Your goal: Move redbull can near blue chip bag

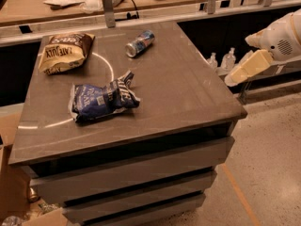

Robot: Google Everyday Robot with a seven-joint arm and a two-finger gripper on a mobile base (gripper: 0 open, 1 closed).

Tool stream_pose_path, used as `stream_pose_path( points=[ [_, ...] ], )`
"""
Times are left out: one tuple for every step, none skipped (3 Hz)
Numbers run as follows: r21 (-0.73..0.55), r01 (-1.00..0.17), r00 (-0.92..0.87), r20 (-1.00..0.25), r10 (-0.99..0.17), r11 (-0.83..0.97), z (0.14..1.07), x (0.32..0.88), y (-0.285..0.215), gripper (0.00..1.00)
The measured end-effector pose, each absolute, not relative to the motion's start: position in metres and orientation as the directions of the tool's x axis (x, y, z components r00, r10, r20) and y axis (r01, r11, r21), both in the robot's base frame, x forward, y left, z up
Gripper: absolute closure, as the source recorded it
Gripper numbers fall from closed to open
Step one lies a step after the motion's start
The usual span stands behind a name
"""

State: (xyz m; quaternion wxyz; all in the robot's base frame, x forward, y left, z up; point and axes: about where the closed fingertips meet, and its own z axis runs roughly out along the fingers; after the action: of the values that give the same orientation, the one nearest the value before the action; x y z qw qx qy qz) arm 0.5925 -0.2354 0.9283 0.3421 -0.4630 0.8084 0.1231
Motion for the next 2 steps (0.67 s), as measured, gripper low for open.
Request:
stream_pose_path(
  points=[
    [-0.088,-0.801,-0.314,-0.781,-0.54,0.593,0.925,0.639,-0.228,0.0],
    [-0.073,-0.78,-0.298,-0.83,-0.472,0.621,0.925,0.673,-0.208,0.0]
  ],
)
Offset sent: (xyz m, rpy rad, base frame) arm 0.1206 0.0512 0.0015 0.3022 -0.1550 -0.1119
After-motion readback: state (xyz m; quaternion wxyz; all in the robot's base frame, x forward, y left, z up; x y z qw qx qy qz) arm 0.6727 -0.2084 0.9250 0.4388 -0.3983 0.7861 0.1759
